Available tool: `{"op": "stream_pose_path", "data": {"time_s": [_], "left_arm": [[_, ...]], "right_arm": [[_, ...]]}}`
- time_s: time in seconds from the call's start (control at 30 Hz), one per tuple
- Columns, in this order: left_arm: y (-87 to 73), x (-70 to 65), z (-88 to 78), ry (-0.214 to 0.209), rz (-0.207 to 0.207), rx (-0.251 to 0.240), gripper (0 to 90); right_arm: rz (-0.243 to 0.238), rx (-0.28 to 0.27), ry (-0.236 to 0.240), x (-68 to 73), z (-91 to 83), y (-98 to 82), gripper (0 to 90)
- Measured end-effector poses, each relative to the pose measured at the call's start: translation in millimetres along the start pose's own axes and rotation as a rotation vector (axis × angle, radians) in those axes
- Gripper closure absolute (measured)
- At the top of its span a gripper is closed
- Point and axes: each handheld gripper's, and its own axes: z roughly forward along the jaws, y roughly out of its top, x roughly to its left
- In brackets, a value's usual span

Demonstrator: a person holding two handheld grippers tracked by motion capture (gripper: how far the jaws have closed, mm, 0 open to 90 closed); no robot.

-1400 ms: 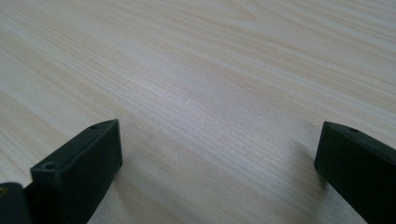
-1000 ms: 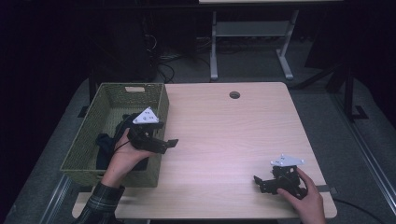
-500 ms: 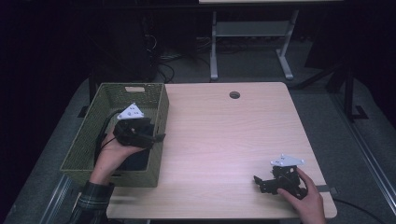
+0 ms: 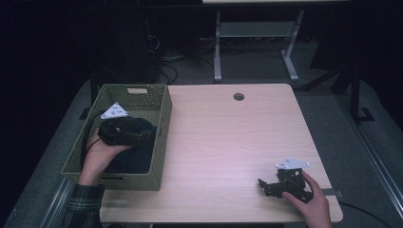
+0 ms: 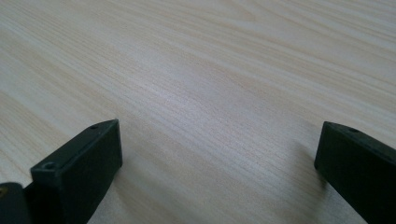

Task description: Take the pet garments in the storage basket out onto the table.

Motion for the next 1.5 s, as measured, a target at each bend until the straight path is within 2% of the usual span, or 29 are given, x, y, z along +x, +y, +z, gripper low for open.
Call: {"op": "stream_pose_path", "data": {"time_s": [0.1,0.23,0.43,0.57,0.67,0.8,1.1,1.2,1.37,1.5], "left_arm": [[-4.1,5.4,-2.7,0.012,-0.022,-0.007,21.3],[-12.7,16.0,-3.7,0.021,-0.03,0.032,21.6],[-21.8,26.4,-2.4,0.044,-0.024,0.076,22.5],[-25.7,30.4,0.1,0.048,-0.021,0.099,22.9],[-31.1,35.7,4.4,0.054,-0.007,0.144,23.0],[-34.7,39.4,6.7,0.055,-0.009,0.165,23.0],[-46.2,45.4,21.5,0.046,-0.022,0.241,23.0],[-51.7,45.8,30.6,0.039,-0.009,0.295,23.3],[-56.0,45.7,37.1,0.023,-0.006,0.33,24.8],[-59.6,45.2,44.1,-0.002,-0.014,0.364,32.6]], "right_arm": [[-0.001,-0.001,0.0,-0.1,0.1,0.0,0.5],[0.0,0.0,0.0,0.0,0.0,0.0,0.5],[-0.001,0.0,0.0,-0.1,0.0,0.0,0.5],[-0.001,0.0,0.0,-0.1,0.0,0.0,0.5],[-0.001,0.0,0.0,0.0,0.0,0.0,0.5],[0.0,0.0,0.0,0.0,0.0,0.0,0.5],[0.0,0.0,0.0,0.0,0.0,0.0,0.5],[-0.001,0.0,0.0,-0.1,0.0,0.0,0.5],[-0.001,-0.001,0.0,-0.1,0.1,0.0,0.5],[0.0,-0.001,0.0,0.0,0.1,0.0,0.5]]}}
